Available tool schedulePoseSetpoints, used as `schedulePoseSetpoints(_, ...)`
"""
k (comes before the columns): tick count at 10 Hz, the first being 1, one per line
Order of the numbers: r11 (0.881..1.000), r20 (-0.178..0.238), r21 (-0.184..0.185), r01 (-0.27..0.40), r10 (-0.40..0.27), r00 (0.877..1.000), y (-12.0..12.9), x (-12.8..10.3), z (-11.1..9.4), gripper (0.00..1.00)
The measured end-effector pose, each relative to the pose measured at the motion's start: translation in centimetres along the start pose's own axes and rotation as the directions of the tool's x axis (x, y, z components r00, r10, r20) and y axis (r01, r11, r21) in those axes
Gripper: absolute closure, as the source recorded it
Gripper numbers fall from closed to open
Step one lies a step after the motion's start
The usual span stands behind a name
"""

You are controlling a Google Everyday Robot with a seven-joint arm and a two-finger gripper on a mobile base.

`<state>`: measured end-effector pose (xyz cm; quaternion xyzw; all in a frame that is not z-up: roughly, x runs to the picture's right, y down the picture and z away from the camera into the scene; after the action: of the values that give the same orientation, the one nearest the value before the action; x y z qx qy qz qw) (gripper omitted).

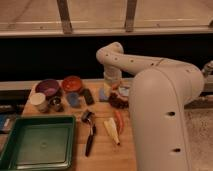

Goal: Place grapes in plastic cup

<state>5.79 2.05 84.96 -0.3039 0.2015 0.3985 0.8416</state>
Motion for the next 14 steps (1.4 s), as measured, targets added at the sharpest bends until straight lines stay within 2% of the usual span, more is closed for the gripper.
schedulePoseSetpoints(2, 1.000, -0.004, -0.011, -0.004, 0.004, 1.000, -0.1, 0.3, 0.3, 0.35)
schedulePoseSetpoints(7, 1.000, -0.009, -0.011, 0.000, 0.000, 1.000, -0.3, 0.1, 0.7, 0.35)
schedulePoseSetpoints(9, 1.000, -0.023, -0.014, 0.015, -0.015, 1.000, -0.2, -0.1, 3.1, 0.35)
schedulePoseSetpoints(11, 0.999, -0.055, -0.011, 0.037, -0.038, 0.998, 0.1, 0.0, 5.7, 0.35)
schedulePoseSetpoints(14, 0.998, -0.078, -0.034, 0.043, -0.046, 0.996, 0.2, 0.5, 8.1, 0.35)
